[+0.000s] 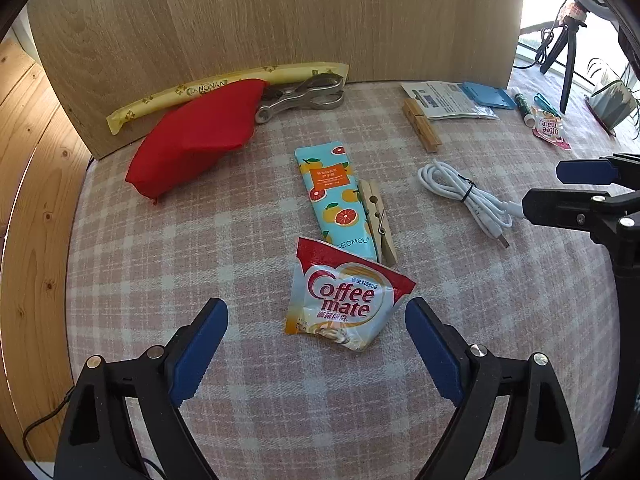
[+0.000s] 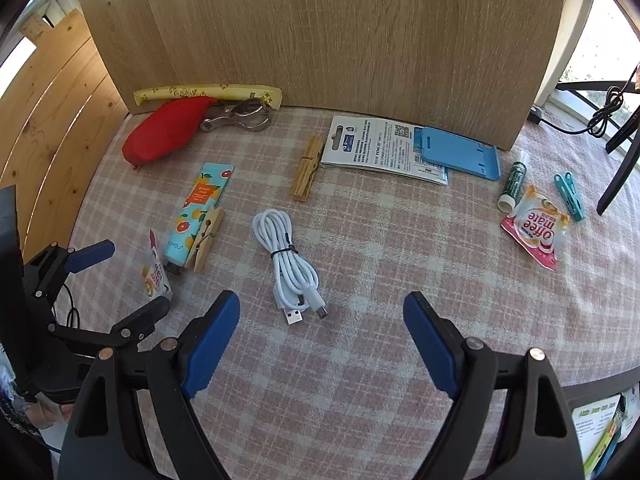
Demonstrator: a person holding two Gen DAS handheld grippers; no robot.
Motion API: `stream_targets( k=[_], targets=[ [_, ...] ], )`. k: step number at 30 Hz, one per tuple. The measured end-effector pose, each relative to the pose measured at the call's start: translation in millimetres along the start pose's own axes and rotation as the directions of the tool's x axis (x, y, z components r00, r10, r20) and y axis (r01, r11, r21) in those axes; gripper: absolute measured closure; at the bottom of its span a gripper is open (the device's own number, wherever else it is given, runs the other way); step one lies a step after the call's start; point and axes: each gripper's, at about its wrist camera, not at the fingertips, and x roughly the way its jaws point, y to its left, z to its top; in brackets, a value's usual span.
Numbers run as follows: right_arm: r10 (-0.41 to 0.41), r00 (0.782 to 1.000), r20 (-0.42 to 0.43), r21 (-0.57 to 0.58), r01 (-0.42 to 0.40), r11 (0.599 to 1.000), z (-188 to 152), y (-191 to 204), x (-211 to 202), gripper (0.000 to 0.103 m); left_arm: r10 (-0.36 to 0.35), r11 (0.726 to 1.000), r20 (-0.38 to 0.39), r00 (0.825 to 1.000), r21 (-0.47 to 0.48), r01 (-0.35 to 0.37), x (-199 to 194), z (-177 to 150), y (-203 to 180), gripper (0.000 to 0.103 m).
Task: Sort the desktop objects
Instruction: 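Grasp the Coffee mate sachet with the left tool while the right tool grasps the white USB cable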
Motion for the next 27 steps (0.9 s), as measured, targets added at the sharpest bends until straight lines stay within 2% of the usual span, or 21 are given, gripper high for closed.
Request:
stream_targets(
  k=[4, 7, 9, 11, 16, 18, 20, 21, 26, 27],
  targets=[
    [0.02, 0.999, -0.038, -0.001, -0.02, 1.0, 11, 2, 20, 0.02, -0.013, 1.0, -0.014, 1.0, 0.006, 0.013, 9, -5, -5, 0.018],
    [0.023, 0.998, -0.057, -0.014, -0.024, 1.0, 16, 7, 31, 0.022, -0.016, 1.0, -0.029, 0.999, 0.018, 0.016, 16, -10, -11, 0.03],
    [0.023, 0.997, -0.069, -0.022, -0.024, 0.999, 18, 11, 37, 0.028, -0.016, 1.0, -0.044, 0.999, 0.024, 0.017, 21, -18, -16, 0.037],
    [0.024, 0.996, -0.089, -0.022, -0.026, 0.999, 19, 13, 44, 0.042, -0.022, 1.0, -0.043, 0.999, 0.018, 0.023, 21, -22, -17, 0.041],
    [0.006, 0.996, -0.09, -0.04, -0.009, 0.999, 15, 19, 49, 0.046, -0.051, 0.999, -0.034, 0.998, 0.004, 0.052, 16, -42, -23, 0.051],
    [-0.008, 0.996, -0.085, -0.044, 0.005, 0.999, 11, 21, 47, 0.055, -0.057, 0.998, -0.029, 0.998, 0.01, 0.057, 11, -54, -29, 0.056],
    [-0.01, 0.996, -0.085, -0.044, 0.006, 0.999, 7, 22, 45, 0.074, -0.057, 0.998, -0.025, 0.998, 0.011, 0.057, 9, -61, -32, 0.06],
    [-0.005, 0.996, -0.089, -0.04, 0.001, 0.999, 4, 22, 45, 0.079, -0.054, 0.998, -0.022, 0.998, 0.012, 0.054, 5, -71, -37, 0.063],
    [0.022, 0.997, -0.08, 0.007, -0.021, 1.0, -13, 19, 39, 0.079, -0.054, 0.999, -0.017, 0.998, 0.004, 0.054, -5, -98, -47, 0.068],
    [0.024, 0.997, -0.08, 0.016, -0.023, 1.0, -17, 18, 37, 0.079, -0.065, 0.998, -0.017, 0.998, -0.007, 0.065, -11, -111, -49, 0.068]
  ],
)
